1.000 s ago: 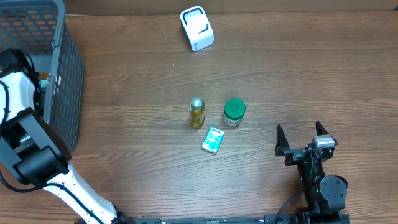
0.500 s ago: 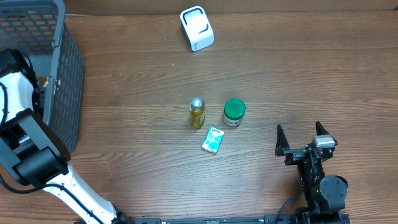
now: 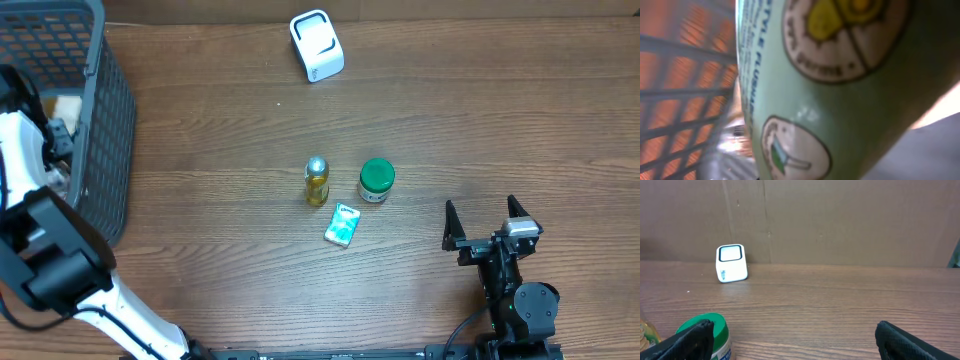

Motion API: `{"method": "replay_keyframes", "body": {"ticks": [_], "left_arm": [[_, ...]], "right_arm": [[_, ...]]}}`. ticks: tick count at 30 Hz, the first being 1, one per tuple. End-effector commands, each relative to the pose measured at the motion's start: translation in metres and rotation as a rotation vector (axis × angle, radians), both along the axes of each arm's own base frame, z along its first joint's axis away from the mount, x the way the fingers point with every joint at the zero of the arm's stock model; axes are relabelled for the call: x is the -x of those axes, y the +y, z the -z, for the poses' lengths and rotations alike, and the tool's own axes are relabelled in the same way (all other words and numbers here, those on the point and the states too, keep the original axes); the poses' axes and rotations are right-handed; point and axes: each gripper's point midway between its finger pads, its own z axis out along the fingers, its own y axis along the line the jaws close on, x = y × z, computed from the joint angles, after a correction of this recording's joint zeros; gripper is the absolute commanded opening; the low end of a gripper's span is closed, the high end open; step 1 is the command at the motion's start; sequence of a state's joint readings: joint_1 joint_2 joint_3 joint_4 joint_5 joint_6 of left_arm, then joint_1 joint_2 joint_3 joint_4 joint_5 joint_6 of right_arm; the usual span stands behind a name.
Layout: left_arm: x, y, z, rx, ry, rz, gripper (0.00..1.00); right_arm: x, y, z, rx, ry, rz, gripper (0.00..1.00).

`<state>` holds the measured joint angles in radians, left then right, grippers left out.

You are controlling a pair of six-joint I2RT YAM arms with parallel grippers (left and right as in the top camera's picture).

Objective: Scan the item barcode
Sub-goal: 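Reach the left gripper into the basket and grasp the snack bag, then lift the brown-and-white snack bag out and carry it to center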

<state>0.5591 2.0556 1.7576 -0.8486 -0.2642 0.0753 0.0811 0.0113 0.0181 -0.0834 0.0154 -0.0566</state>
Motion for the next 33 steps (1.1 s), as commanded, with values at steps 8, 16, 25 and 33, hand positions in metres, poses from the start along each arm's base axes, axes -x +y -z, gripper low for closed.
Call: {"method": "replay_keyframes", "body": {"ticks": [8,16,25,33], "left_arm": [[0.011,-0.005,-0.193,-0.187,-0.485,-0.103,0.04],[0.031,-0.055,-0.293,-0.152,-0.801,-0.017,0.04],[0.064,-0.151,-0.352,-0.047,-0.956,0.175,0.04],[0.081,-0.247,-0.314,0.166,-0.797,0.348,0.04]], "right_arm": [[0.000,-0.001,0.003,0.004,0.001,0.007,1.00],[0.000,-0.001,0.003,0.004,0.001,0.007,1.00],[0.000,-0.001,0.003,0.004,0.001,0.007,1.00],[0.000,-0.001,0.003,0.004,0.001,0.007,1.00]]}}
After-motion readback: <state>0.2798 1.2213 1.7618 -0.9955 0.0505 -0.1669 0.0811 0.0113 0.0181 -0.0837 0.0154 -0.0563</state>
